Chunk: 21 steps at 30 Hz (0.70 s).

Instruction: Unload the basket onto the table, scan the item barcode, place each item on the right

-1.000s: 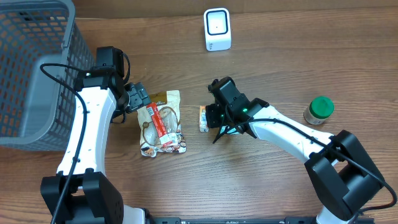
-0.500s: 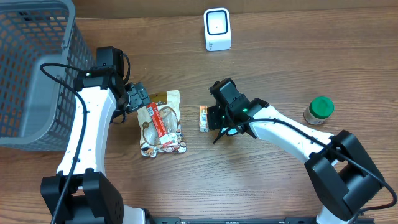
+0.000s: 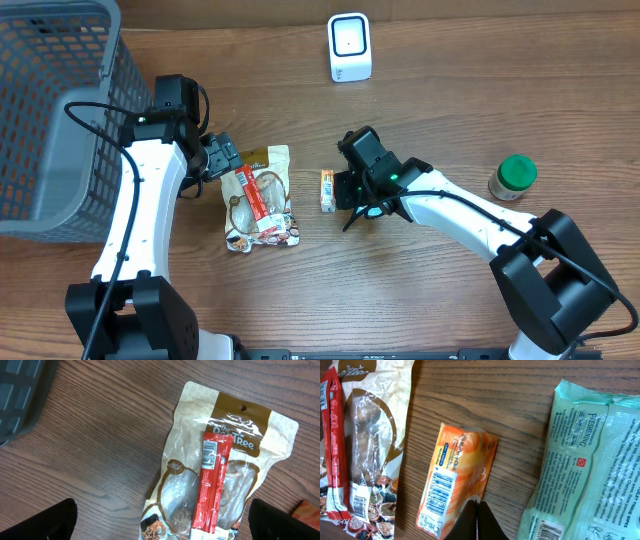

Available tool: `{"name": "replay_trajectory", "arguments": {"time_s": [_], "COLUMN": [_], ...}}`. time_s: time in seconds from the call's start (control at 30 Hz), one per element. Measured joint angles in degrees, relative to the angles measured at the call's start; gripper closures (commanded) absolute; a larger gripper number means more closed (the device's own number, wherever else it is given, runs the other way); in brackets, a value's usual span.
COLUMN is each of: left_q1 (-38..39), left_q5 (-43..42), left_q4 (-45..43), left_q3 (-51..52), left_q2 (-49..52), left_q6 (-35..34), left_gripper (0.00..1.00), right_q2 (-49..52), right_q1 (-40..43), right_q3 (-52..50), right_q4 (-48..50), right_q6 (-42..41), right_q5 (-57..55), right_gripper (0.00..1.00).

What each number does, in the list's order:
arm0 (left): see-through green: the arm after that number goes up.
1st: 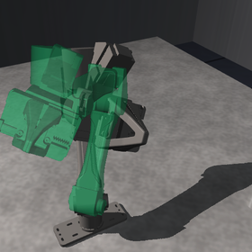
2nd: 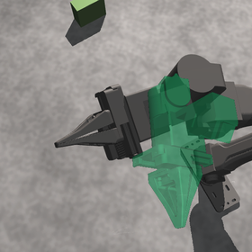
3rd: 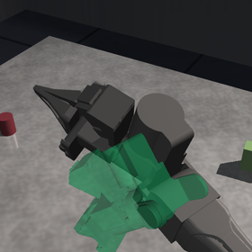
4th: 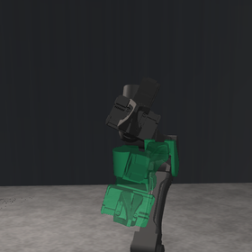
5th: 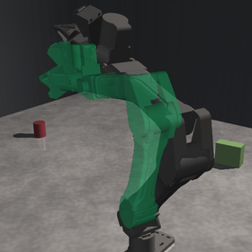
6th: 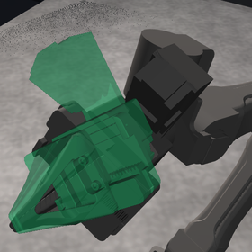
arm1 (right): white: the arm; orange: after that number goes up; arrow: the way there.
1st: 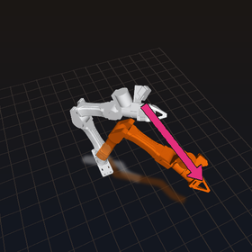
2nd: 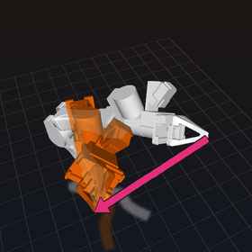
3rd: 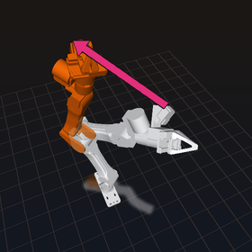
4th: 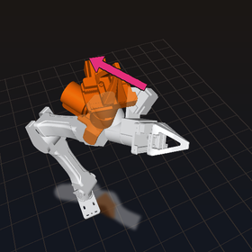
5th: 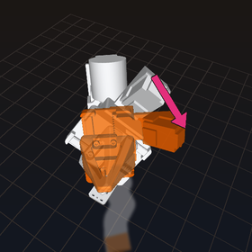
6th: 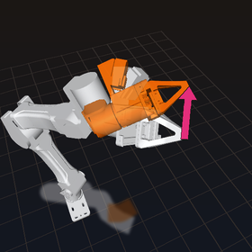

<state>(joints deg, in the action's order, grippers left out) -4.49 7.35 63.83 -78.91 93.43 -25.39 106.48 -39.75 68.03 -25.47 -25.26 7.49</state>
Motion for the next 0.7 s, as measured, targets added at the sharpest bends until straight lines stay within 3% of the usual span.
{"name": "replay_trajectory", "arguments": {"time_s": [0.6,0.7], "left_q1": [0.0,0.0], "left_q5": [0.0,0.0], "left_q4": [0.0,0.0], "left_q3": [0.0,0.0], "left_q2": [0.0,0.0], "left_q6": [0.0,0.0], "left_gripper": [0.0,0.0], "right_q2": [0.0,0.0], "right_q1": [-0.5,-0.5], "right_q3": [-3.1,-3.1], "right_q4": [4.3,4.6], "right_q6": [-0.2,-0.2], "right_q5": [0.0,0.4], "right_gripper": [0.96,0.92]}}
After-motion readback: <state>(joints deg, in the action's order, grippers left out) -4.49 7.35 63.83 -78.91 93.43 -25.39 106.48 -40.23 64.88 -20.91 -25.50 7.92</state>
